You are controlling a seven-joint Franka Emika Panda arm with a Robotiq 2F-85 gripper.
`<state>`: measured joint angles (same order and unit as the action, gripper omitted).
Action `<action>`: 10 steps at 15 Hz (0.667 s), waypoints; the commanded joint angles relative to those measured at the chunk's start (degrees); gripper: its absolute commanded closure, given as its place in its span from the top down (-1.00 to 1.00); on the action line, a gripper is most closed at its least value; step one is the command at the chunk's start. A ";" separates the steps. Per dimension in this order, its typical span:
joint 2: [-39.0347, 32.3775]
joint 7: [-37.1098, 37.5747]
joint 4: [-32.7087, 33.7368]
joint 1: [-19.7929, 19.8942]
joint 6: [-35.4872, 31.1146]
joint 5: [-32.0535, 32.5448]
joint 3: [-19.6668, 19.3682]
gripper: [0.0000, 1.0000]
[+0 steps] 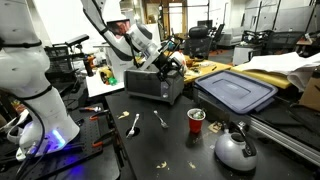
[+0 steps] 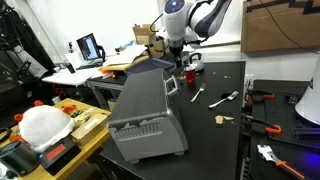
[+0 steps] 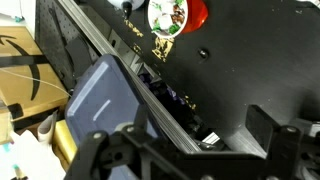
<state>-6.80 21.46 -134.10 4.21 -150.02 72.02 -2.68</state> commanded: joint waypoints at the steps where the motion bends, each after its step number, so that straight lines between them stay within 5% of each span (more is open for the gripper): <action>1: 1.98 -9.26 1.62 1.20 0.11 -10.48 -0.87 1.00; 10: 1.77 -19.12 2.85 0.25 -4.16 -37.57 -0.52 1.00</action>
<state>-5.64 3.87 -131.14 4.99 -152.21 39.46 -3.00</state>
